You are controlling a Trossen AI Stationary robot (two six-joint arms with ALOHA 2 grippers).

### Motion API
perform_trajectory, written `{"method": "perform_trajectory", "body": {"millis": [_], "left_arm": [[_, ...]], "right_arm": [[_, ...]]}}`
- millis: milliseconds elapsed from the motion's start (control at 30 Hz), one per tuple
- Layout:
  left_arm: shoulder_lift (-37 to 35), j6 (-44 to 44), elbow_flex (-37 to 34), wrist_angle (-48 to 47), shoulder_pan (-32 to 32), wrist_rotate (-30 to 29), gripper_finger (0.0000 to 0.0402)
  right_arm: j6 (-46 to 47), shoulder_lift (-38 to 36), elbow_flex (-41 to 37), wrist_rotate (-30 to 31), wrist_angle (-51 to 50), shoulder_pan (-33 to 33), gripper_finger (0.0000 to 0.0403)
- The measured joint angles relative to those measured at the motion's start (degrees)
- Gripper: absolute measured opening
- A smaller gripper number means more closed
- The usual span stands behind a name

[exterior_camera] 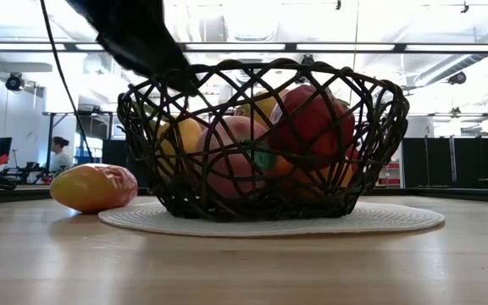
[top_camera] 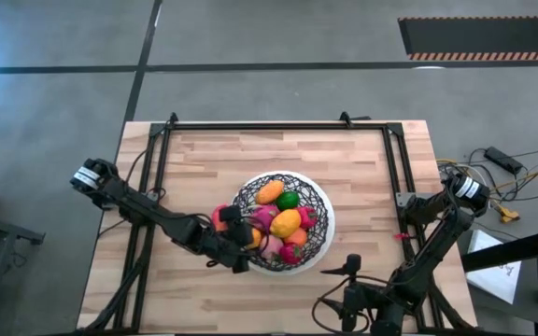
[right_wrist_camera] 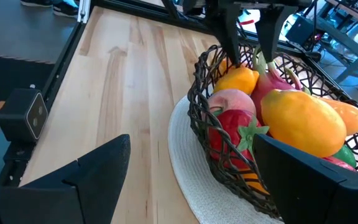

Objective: Build produce basket
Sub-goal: Put the red mango into the basket

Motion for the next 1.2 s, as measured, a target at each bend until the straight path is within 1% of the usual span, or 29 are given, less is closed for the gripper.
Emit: {"method": "perform_trajectory", "body": {"millis": [167,267,333,400,467,600,667,800,867,933,1067,1200], "left_arm": [[-1.23,0.63,4.04,-1.77,-1.33,0.17,0.0258],[-2.62,-0.02,6.72,-6.58,-2.82,0.22,0.0258],[-3.69,-2.48,8.38,-12.01,-4.21,0.09,0.0258],[-4.9,-7.75,9.54,-19.38,-5.8,0.11,0.0258],[-6.29,-15.28,9.77,-27.14,-7.6,0.1,0.0258],[-8.42,-34.2,7.2,-41.15,-12.23,0.02,0.0258],[-8.78,-43.81,5.09,-45.25,-14.64,-1.03,0.0258],[-8.83,-57.02,-2.29,-43.72,-17.64,-7.6,0.0258],[-8.64,-62.07,-6.26,-40.94,-17.69,-10.46,0.0257],[-8.65,-66.1,-9.99,-38.45,-16.64,-11.95,0.0257],[-9.35,-67.72,-15.14,-32.56,-13.91,-12.29,0.0266],[-10.87,-65.01,-18.38,-26.77,-11.86,-12.35,0.0297]], "right_arm": [[0.0,0.0,-0.01,0.0,0.0,0.0,0.0328],[0.01,0.0,-0.02,-0.01,0.0,0.0,0.0328],[0.37,0.0,-0.02,-0.01,-0.04,0.0,0.0328],[0.45,0.0,-0.02,-0.01,-0.07,0.0,0.0328],[0.5,0.0,-0.02,-0.01,-0.04,0.0,0.0328],[0.5,0.0,-0.16,-0.01,-0.02,0.0,0.0328],[0.5,0.0,-0.26,0.0,0.02,0.0,0.0328],[0.48,0.0,-0.43,0.0,0.04,0.0,0.0328],[0.45,0.0,-0.48,0.01,0.04,0.0,0.0328],[0.37,0.0,-0.48,0.01,0.02,0.0,0.0328],[0.31,0.02,-0.5,0.01,0.01,0.0,0.0328],[0.17,0.02,-0.6,0.01,-0.01,0.0,0.0328]]}}
